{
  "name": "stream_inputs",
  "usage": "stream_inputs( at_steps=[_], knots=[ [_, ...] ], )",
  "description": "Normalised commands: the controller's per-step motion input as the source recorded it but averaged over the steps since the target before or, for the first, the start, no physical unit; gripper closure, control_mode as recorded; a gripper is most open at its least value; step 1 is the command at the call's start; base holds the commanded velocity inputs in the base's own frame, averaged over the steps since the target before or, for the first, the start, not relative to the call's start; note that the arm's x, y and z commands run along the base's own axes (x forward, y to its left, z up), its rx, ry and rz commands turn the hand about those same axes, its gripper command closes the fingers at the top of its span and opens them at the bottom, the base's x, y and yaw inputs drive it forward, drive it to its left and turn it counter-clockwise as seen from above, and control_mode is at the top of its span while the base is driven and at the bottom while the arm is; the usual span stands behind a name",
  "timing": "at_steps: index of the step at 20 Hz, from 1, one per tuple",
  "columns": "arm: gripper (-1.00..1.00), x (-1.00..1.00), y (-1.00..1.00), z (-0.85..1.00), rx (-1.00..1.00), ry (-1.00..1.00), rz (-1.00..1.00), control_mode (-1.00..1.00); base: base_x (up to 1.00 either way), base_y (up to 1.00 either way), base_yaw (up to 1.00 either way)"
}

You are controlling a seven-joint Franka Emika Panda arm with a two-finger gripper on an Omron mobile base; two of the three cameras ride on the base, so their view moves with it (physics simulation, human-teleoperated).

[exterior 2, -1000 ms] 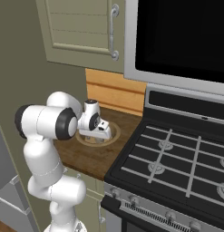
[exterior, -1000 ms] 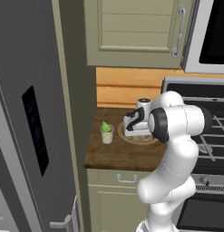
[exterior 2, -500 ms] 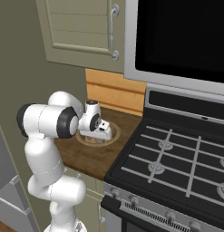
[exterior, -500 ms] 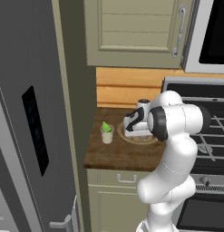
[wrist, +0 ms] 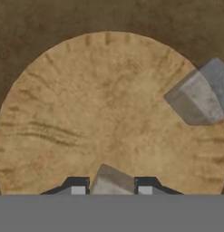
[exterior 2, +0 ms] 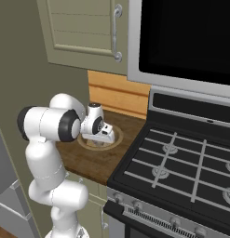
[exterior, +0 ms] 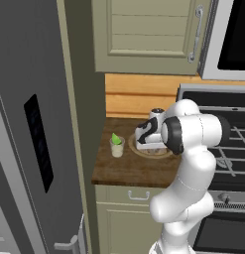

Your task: Grab a lemon wedge from the fridge and one ice cube from the ice bowl, and put them in the glass of lemonade.

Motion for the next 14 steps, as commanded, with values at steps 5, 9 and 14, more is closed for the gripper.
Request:
stream_inputs(
  at_steps=[5, 9, 14],
  knots=[
    [1.00, 0.00, 0.00, -0.03, 0.00, 0.07, 0.00, -1.00, 0.00, 0.00, 0.00],
    [1.00, 0.00, 0.00, 0.17, 0.00, -0.02, 0.00, -1.00, 0.00, 0.00, 0.00],
    [1.00, 0.00, 0.00, 0.31, 0.04, -0.03, 0.00, -1.00, 0.00, 0.00, 0.00]
  ],
)
